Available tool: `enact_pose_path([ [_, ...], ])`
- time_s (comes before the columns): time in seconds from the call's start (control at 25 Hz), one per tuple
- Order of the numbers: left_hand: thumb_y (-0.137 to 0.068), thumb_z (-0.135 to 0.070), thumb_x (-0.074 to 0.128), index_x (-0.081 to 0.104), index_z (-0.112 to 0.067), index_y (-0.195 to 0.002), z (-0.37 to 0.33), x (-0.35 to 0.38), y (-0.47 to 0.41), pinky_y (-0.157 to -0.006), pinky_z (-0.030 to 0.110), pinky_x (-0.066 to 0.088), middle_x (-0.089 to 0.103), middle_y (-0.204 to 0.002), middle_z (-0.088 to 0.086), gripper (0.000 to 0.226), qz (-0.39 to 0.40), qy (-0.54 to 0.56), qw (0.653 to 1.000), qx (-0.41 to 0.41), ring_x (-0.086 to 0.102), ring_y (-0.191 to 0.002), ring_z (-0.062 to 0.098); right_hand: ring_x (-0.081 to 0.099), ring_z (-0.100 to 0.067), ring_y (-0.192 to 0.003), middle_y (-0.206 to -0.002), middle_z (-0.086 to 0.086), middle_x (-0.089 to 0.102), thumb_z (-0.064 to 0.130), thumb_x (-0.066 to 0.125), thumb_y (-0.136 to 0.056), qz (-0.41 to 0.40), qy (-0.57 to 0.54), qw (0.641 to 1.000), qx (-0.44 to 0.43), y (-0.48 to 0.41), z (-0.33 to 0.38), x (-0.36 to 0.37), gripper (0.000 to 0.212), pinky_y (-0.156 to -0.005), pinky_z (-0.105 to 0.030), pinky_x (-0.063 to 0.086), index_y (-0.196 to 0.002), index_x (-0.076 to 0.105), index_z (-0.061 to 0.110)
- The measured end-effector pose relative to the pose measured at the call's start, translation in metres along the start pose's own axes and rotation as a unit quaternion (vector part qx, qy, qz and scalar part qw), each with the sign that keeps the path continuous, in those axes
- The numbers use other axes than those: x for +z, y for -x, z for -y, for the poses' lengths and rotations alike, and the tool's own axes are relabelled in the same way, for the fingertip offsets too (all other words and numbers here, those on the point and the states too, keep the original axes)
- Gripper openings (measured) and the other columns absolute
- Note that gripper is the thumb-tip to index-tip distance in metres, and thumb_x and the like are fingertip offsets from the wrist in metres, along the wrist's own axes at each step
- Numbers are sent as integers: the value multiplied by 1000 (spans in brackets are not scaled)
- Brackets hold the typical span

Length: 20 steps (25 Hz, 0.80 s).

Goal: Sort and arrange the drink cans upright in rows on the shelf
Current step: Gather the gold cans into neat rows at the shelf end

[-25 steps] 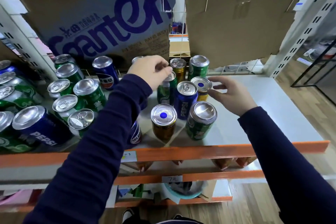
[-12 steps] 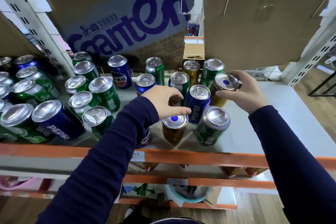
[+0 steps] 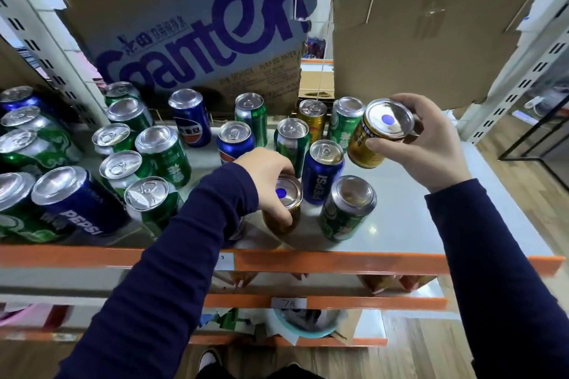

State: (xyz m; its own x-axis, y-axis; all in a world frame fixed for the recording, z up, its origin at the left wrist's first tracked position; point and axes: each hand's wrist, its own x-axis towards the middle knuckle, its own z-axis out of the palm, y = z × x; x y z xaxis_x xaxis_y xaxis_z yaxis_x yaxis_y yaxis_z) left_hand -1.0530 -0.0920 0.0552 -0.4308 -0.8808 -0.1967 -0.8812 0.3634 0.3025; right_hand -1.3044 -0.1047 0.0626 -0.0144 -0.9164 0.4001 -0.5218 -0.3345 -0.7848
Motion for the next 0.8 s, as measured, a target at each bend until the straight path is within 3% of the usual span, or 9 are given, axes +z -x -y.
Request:
enact_pose_path([
  [0.12,-52,-36,88,63,-20,-111,12,-9,18,-86,20,47,64,-101,-10,67,-117,132,984,2,59,-95,7,63,-12,-95,-103,8,65,23,83,-58,-7,-25,999,-28,2,20,2,62,-83,-30,53,-113,57,22],
  [0.2,-48,-37,88,63,-25,-106,24,-18,34,-86,20,49,65,-97,-15,65,-199,216,956,-1,60,-91,2,63,-13,-98,-107,4,65,25,83,-59,-5,-41,998,-45,1,40,11,64,-82,-28,53,-117,57,19],
  [0.32,-44,-47,84,61,-27,-101,47,-28,63,-83,28,53,68,-97,-9,64,-305,340,889,1,64,-91,8,63,-10,-101,-110,4,66,26,82,-61,18,-76,995,-59,2,76,38,64,-82,-22,51,-119,56,17],
  [0.44,-47,-42,83,61,-20,-103,77,-35,101,-80,28,53,69,-102,2,64,-382,466,798,13,66,-91,14,64,-10,-101,-110,2,67,30,81,-62,58,-117,989,-63,9,115,80,66,-83,-23,50,-121,57,14],
  [0.56,-49,-50,84,63,-18,-101,121,-43,160,-77,22,49,68,-100,2,65,-442,515,734,11,63,-89,11,64,-8,-99,-108,4,67,29,77,-66,89,-151,982,-70,27,161,136,61,-80,-20,50,-121,58,12],
  [0.8,-58,-44,69,68,-27,-71,223,-39,300,-69,19,48,69,-77,-14,22,-510,519,685,-52,62,-76,1,64,-10,-100,-110,2,67,44,67,-65,131,-176,972,-82,84,254,274,58,-84,-27,50,-117,61,20],
])
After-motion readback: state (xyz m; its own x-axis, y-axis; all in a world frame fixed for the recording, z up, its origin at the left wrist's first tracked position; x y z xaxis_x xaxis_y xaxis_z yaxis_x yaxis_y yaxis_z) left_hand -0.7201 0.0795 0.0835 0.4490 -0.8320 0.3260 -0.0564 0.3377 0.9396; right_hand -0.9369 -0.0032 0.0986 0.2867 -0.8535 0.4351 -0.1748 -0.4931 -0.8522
